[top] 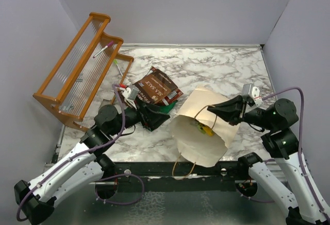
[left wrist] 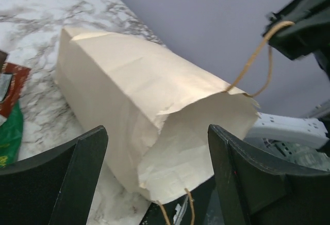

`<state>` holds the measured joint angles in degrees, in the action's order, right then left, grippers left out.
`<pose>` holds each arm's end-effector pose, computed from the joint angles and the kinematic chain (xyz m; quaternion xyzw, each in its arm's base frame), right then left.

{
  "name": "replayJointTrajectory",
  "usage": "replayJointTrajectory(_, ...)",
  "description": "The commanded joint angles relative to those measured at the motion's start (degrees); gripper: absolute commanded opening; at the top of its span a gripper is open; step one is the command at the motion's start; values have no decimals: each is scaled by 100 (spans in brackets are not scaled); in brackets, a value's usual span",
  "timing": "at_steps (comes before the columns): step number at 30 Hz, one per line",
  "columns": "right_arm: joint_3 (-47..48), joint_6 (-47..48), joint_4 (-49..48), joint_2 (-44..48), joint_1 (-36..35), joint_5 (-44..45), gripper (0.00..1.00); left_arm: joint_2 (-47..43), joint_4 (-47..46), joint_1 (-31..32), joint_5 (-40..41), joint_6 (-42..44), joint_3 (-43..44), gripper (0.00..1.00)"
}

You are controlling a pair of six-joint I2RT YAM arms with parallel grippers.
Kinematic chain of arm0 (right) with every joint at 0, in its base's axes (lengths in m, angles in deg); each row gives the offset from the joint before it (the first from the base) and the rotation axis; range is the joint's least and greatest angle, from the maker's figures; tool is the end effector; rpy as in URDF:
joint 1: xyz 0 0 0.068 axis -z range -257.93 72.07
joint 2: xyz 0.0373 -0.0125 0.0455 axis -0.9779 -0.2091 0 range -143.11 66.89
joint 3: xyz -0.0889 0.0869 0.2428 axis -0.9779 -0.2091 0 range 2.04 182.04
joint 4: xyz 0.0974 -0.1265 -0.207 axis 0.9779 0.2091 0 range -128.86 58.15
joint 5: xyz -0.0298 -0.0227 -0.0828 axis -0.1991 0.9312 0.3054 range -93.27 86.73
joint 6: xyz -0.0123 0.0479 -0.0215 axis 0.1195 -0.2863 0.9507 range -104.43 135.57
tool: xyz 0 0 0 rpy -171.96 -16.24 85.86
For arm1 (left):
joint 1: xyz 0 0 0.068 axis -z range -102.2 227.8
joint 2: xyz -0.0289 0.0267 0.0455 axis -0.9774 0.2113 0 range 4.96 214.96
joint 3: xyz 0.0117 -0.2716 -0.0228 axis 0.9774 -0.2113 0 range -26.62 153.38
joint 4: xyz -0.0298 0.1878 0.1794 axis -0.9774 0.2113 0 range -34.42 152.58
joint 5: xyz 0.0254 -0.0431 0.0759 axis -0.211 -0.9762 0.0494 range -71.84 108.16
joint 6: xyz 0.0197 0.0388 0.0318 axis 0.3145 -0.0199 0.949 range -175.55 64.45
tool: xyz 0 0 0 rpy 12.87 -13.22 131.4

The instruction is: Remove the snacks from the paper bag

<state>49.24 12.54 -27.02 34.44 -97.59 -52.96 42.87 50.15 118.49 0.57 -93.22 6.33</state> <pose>0.0999 0.0645 0.3805 -0.3918 0.5745 0.4132 0.5880 0.1210 -0.1183 0.3152 0.1268 0.6928 -0.5267 0.4759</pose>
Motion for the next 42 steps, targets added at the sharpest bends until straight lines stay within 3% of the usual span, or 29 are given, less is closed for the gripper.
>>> replayJointTrajectory(1, 9, -73, -325, 71, -3, 286, 2, -43, -480, 572, -422, 307, 159, 81)
replayJointTrajectory(7, 282, 61, -31, -56, -3, 486, 2, 782, -1085, 2473, 70, 1352, 301, 80)
replayJointTrajectory(13, 377, 31, 47, 36, -5, 483, 2, 2151, -1280, 4326, 2277, 2844, 654, 77)
replayJointTrajectory(17, 446, 50, 99, 164, -3, 534, 2, 2982, -1959, 4861, 3472, 3713, 626, 75)
replayJointTrajectory(24, 544, 43, 167, 230, -3, 461, 2, 3817, -2723, 4958, 4521, 5034, 661, 75)
replayJointTrajectory(29, 465, -41, 51, 323, -3, 422, 2, 4572, -3505, 4918, 4958, 6755, 597, 76)
replayJointTrajectory(31, 449, -82, -2, 358, -1, 418, 2, 4891, -3731, 4761, 4808, 7296, 662, 80)
replayJointTrajectory(34, 458, -123, -31, 400, -3, 394, 2, 5039, -3782, 4277, 3948, 7338, 799, 83)
replayJointTrajectory(37, 516, -125, -6, 453, -3, 402, 2, 5161, -3615, 3760, 3223, 7037, 1045, 83)
replayJointTrajectory(42, 658, -25, 155, 501, -1, 440, 2, 5742, -3682, 3632, 2917, 7465, 1379, 78)
